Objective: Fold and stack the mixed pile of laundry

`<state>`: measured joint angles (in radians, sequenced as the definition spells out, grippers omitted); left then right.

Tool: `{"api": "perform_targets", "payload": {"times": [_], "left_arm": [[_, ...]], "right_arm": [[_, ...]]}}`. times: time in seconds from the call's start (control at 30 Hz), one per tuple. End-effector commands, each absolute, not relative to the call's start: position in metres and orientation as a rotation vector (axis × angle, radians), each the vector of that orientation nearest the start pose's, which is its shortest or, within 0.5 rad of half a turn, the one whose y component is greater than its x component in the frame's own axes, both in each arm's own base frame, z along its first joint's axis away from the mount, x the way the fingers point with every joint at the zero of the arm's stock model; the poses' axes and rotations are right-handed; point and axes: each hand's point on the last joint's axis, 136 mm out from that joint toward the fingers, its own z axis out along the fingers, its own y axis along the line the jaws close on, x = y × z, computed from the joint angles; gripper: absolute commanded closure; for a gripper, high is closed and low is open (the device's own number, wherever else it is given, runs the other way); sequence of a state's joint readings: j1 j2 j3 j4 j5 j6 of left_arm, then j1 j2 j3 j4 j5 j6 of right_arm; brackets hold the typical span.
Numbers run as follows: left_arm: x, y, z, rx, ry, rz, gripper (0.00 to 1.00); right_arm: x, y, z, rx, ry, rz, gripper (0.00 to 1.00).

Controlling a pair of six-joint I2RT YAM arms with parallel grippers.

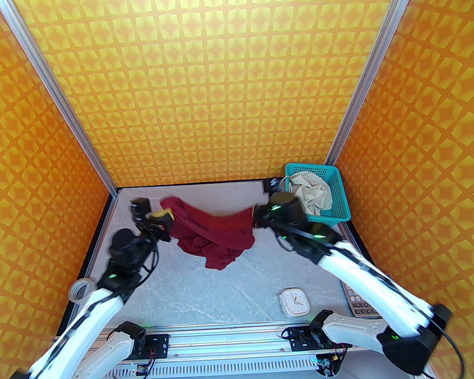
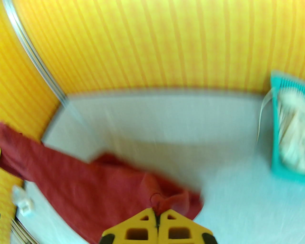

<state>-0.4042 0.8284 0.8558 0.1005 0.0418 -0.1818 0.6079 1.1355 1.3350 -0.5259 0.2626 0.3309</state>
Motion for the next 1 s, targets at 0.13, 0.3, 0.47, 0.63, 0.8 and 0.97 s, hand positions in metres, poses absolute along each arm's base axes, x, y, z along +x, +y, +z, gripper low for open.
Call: {"api": "perform_targets", "payload": {"times": [0.13,0.3,0.47,0.63,0.8,0.97], "left_arm": [[0.218,-0.15,0.513,0.575,1.224,-0.429,1.0],[0.161,-0.146,0.573,0.679,1.092,-0.476,1.0],[0.167,-0.149,0.581,0.686,1.176,-0.495,1.0],[0.229,-0.149,0.553,0.572,1.376,-0.421,1.0],[0.259,-0.155,0.547,0.527,1.422,-0.403,1.0],[0.259,-0.155,0.562,0.526,1.369,-0.393,1.0]], "right_arm": [[0.279,0.126,0.51,-0.07,1.608,0.368,1.0],[0.236,0.101,0.568,-0.08,1.47,0.407,1.0],[0.224,0.079,0.587,-0.031,1.451,0.344,1.0],[0.253,0.08,0.571,-0.004,1.548,0.211,1.0],[0.278,0.095,0.563,-0.031,1.583,0.163,1.0],[0.282,0.099,0.572,-0.037,1.563,0.162,1.0]]}}
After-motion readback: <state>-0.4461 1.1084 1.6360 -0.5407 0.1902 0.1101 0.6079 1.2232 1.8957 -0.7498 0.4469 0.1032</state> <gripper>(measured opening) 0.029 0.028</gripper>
